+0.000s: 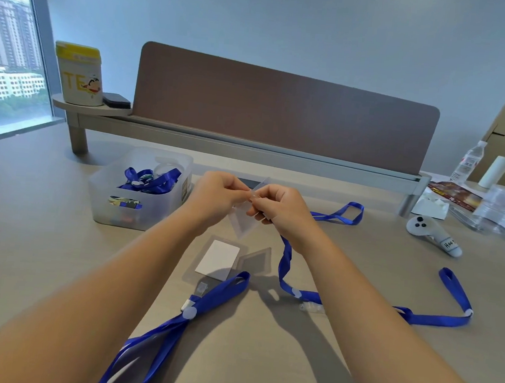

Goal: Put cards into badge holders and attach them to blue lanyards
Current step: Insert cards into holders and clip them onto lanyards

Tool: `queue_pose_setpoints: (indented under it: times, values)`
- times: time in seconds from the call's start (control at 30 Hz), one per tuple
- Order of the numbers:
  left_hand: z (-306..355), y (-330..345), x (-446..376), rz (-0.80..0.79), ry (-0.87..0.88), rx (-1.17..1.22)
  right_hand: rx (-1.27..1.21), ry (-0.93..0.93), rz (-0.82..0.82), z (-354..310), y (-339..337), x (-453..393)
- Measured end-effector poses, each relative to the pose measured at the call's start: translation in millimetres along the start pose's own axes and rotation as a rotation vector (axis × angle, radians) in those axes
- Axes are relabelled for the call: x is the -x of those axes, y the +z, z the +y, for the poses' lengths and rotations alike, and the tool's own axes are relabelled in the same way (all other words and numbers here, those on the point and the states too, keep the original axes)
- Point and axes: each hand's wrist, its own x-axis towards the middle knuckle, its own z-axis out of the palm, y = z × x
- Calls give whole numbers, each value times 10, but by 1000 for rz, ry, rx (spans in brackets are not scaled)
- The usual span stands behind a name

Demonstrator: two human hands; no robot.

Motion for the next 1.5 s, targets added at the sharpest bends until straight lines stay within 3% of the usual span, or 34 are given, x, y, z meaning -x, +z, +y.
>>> queue_pose_setpoints:
  times: [0.17,0.37,0.73,0.87,0.97,1.03,1.13,1.2,1.3,1.43,1.5]
  values:
    - [-5,7,-10,73,80,-132,-23,-39,31,3,33,-4]
    - [-14,27,-25,44,140,-277,-30,-47,55,31,54,-18]
    - [-50,-82,-77,-112,127,-104,-15,-109,48,48,23,-102]
    - [-128,-114,-88,-113,-69,137,-13,-45,-17,5,-13,-128]
    - [-296,-154,-30,-135,-458,271,-74,10,-14,-22,-35,-159]
    - [-414,-176,51,-311,-701,293,-126,9,-5,-33,-33,-174]
    - [-466,-110,100,-501,-834,515,-157,-6,-27,-52,-24,-175]
    - [-397,-45,86,-425,-851,788,-185,10,-46,-50,-35,-154]
    - [-268,5,34,-150,-750,1075,-142,55,-55,9,-78,-129]
    - [-62,-48,-66,50,-536,880,27,202,0,171,-135,-131]
    - [36,-91,-125,114,-466,798,31,266,161,256,-124,-143]
